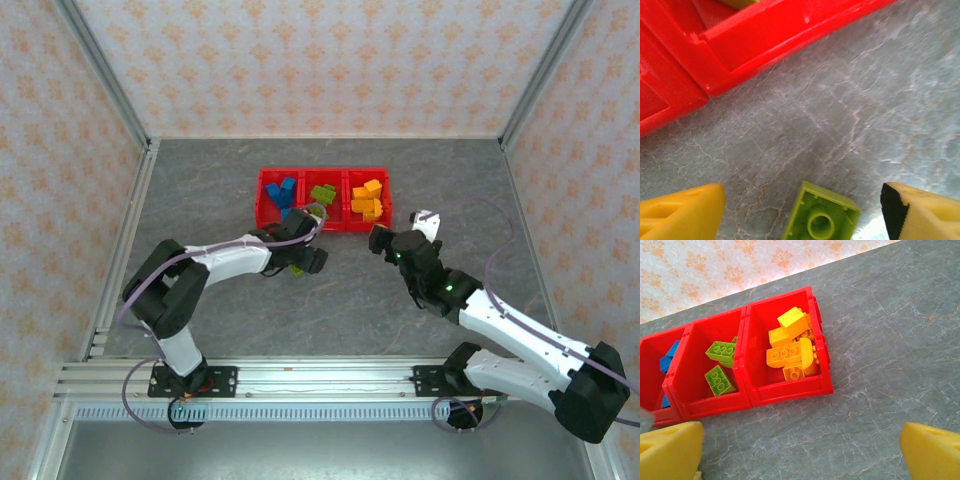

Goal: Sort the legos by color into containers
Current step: Pick up the lego from the center of the table.

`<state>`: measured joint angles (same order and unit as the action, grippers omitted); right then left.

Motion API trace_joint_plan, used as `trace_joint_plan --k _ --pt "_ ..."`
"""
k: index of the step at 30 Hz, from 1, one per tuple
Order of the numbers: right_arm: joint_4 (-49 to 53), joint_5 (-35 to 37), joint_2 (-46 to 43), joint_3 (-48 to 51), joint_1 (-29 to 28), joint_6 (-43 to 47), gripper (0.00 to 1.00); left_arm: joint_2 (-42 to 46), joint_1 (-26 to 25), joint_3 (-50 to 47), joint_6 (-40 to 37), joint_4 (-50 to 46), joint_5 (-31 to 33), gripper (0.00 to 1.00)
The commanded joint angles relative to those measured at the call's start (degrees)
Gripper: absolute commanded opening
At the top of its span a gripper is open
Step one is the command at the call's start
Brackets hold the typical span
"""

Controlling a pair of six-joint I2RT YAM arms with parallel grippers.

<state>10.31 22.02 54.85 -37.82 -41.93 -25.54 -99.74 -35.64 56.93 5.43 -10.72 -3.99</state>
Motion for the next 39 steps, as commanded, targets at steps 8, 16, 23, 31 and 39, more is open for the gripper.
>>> trace_joint_plan --k 8,16,23,31,39 --pt "0.59 1.53 -0.57 -2.43 0.27 -0.7 1.0 -4.67 -0.22 2.73 0.4 -6.59 3.14 0.71" --pt "-0.28 1.62 0.06 -2.8 0.27 -0.27 1.0 -4.76 -0.22 1.4 2.46 -6.51 2.43 0.53" --pt "-0.63 1.36 0.92 -3.06 0.27 -0.38 1.0 -3.66 -2.33 1.26 7.19 -7.3 2.77 0.4" --pt "-0.81 1.93 1.0 -3.66 0.32 0.48 1.0 5.67 -4.18 4.23 12.99 -6.23 7.59 0.28" --pt "-0.46 2.88 -0.04 -3.84 0.27 1.56 1.0 13.8 -4.18 7.75 14.72 4.71 18.04 0.26"
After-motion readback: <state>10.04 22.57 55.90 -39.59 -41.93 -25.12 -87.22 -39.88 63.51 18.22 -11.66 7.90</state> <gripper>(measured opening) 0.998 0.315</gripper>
